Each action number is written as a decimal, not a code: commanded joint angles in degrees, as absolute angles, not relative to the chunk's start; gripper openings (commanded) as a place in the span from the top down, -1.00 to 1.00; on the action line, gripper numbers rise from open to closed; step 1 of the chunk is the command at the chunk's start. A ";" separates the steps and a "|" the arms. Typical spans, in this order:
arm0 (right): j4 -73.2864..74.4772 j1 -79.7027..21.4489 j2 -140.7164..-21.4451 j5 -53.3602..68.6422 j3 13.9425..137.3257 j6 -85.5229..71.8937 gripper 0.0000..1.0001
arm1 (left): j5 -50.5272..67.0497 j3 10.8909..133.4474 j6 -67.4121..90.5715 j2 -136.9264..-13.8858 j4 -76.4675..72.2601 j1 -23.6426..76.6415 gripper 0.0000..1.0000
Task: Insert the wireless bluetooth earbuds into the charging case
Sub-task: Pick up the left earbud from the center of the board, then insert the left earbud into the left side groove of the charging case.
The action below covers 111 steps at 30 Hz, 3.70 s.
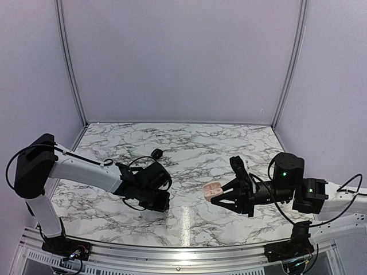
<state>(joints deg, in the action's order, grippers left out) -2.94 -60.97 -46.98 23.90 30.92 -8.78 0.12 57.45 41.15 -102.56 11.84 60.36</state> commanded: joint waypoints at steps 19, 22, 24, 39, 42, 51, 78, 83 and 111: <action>-3.60 -61.41 -47.24 23.24 31.60 -9.49 1.00 | -2.22 59.40 33.31 -102.31 16.51 61.66 0.45; -3.60 -61.41 -47.28 23.27 31.60 -9.49 1.00 | -2.20 59.59 32.54 -102.46 16.94 62.45 0.40; -3.60 -61.44 -47.33 23.26 31.64 -9.55 1.00 | -2.28 59.61 32.58 -102.56 16.96 62.71 0.39; -3.68 -61.41 -47.54 23.29 31.56 -9.69 1.00 | -3.64 59.98 30.39 -102.80 18.29 63.71 0.55; -3.92 -61.39 -47.55 23.29 31.38 -9.78 1.00 | -5.30 60.79 29.82 -103.35 19.70 64.23 0.59; -4.73 -61.43 -48.11 23.03 31.05 -9.75 1.00 | -9.23 61.33 28.21 -100.73 20.04 64.42 0.71; -34.55 -61.52 -51.49 17.71 23.03 1.97 1.00 | -25.63 55.50 3.96 -64.61 -5.05 73.74 0.74; -44.30 -61.52 -58.74 15.76 21.90 7.90 1.00 | -24.70 54.05 0.37 -65.31 -8.82 75.37 0.74; -58.43 -62.93 -70.35 16.78 23.20 13.35 1.00 | -21.29 55.53 -8.23 -73.10 -15.38 81.68 0.75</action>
